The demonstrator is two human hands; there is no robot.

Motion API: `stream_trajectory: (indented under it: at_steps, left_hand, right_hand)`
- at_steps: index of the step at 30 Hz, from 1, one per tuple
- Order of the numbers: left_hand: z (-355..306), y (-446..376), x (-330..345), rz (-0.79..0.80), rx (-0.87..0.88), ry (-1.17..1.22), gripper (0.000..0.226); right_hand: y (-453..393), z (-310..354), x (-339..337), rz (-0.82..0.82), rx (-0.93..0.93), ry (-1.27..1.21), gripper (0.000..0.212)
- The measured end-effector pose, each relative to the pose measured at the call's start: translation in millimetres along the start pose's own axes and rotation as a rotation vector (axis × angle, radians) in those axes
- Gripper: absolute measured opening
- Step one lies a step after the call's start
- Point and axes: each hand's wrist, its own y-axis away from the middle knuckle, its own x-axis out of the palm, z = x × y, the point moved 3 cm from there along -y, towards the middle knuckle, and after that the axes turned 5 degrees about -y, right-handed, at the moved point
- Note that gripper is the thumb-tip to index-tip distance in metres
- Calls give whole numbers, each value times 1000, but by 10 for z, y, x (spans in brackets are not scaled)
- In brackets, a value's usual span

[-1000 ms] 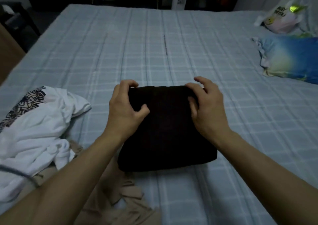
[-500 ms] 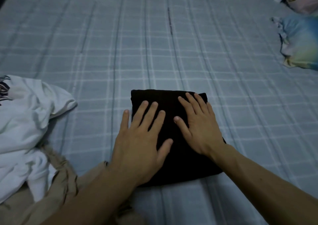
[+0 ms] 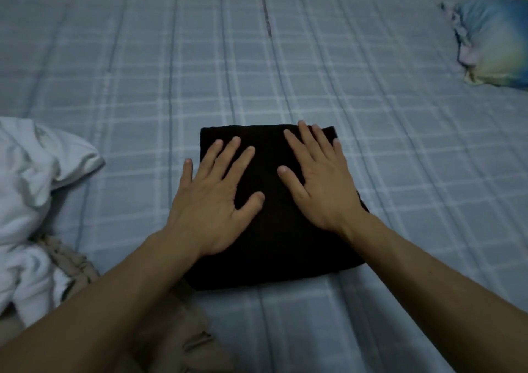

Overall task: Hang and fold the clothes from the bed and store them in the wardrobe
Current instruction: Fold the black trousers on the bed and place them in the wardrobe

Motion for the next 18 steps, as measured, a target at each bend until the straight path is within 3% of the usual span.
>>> stream_trajectory:
  at_steps: [6, 10, 12, 16, 18]
  left_hand:
    - [3, 52, -51, 12, -15, -42, 81]
    - [-54, 139, -155, 42, -17, -97, 78]
    - [-136, 223, -240, 25, -19, -158, 76]
    - [-434, 590, -388, -221, 69, -237, 74]
    - [-511, 825, -264, -186, 150, -260, 88]
  right_hand:
    - [690, 165, -125, 62, -226, 80, 80]
    - [1116, 97, -94, 140, -195, 261, 124]
    - [1160, 104, -25, 153, -138, 347, 136]
    - [1045, 120, 54, 111, -69, 353, 134]
    - [1027, 77, 55, 103, -61, 327, 132]
